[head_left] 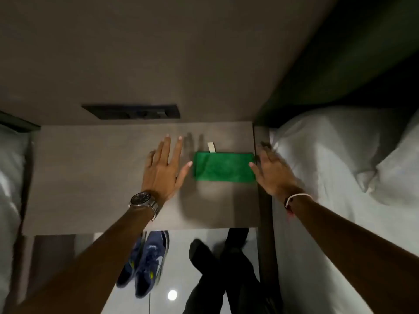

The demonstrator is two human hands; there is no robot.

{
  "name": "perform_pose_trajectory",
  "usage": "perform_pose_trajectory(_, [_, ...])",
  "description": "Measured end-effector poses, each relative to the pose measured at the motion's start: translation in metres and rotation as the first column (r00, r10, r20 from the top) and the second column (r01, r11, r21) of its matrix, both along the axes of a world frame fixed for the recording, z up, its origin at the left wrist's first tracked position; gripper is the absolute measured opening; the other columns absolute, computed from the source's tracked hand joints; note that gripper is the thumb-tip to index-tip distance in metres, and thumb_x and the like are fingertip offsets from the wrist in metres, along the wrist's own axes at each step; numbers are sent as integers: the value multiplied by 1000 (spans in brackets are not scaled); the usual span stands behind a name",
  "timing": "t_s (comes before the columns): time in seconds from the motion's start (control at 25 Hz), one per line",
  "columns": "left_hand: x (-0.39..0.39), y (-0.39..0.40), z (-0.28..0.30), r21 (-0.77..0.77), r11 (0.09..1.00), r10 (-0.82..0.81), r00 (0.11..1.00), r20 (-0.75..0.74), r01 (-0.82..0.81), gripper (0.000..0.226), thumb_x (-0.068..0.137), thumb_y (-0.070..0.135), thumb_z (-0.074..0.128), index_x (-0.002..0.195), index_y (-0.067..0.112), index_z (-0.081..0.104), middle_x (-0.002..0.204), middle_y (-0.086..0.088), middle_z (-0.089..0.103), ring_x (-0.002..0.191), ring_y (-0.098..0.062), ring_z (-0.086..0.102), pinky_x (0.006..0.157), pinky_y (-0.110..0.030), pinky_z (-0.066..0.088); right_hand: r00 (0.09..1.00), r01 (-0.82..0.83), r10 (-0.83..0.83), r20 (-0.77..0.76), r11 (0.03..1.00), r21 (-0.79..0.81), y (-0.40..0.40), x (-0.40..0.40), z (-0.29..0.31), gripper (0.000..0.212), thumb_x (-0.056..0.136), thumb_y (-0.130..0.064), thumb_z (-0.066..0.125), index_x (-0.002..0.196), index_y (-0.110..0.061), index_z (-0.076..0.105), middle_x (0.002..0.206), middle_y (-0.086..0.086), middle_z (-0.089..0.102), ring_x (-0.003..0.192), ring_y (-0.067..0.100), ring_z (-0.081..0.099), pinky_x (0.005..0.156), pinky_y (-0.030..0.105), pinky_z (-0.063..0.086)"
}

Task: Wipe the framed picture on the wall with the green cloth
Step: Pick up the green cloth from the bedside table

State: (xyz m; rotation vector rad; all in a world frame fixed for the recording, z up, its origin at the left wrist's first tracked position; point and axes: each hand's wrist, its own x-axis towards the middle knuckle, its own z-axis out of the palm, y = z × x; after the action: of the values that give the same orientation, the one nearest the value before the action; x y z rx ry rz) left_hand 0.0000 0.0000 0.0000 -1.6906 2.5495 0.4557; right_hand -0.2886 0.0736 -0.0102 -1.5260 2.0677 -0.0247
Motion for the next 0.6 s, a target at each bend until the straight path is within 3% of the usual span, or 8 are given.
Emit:
perform_pose_trajectory(0.12, [-19,-10,-61,200,975,118,985,-122,-92,66,103,46,43,157,11,27,153,-25,41,131,-42,52,97,-46,50,933,298,-303,196,953,58,0,-14,-60,44,95,-39,61,128,-11,52,120,16,67,110,35,66,96,45,55])
perform_pose_trajectory(0.2, [-34,-14,-88,338,913,311,927,-208,-230,59,99,38,56,147,9,38,138,-22,51,120,-39,57,83,-36,45,816,484,-494,300,868,112,1,-13,-88,50,85,-36,76,122,-8,57,111,14,71,102,29,68,87,34,57])
perform_pose_trajectory(0.28, [-49,-14,-103,426,842,463,850,-251,-332,54,94,31,66,138,9,45,134,-18,53,115,-29,55,85,-27,40,701,590,-594,394,794,149,2,-6,-104,50,77,-30,85,114,-6,63,105,11,73,98,25,70,77,24,57])
perform_pose_trajectory(0.36, [-63,-13,-106,469,810,513,812,-278,-351,58,89,23,72,139,13,46,135,-15,49,112,-22,49,90,-25,42,646,663,-655,392,736,137,-1,0,-111,51,71,-25,89,110,-5,62,108,14,73,100,27,70,85,33,59])
perform_pose_trajectory(0.48, [-76,-11,-113,512,765,572,777,-263,-390,69,80,7,77,140,13,44,135,-17,48,120,-32,53,93,-30,47,622,699,-696,359,700,144,-4,4,-118,53,71,-16,89,113,-4,59,114,20,71,107,34,67,95,49,56])
perform_pose_trajectory(0.6, [-80,-13,-118,560,687,675,692,-256,-463,71,74,-1,81,136,8,48,133,-17,59,120,-31,58,78,-17,50,614,696,-698,370,699,163,-4,2,-120,54,74,-14,85,120,-4,59,117,19,71,109,33,67,96,47,56])
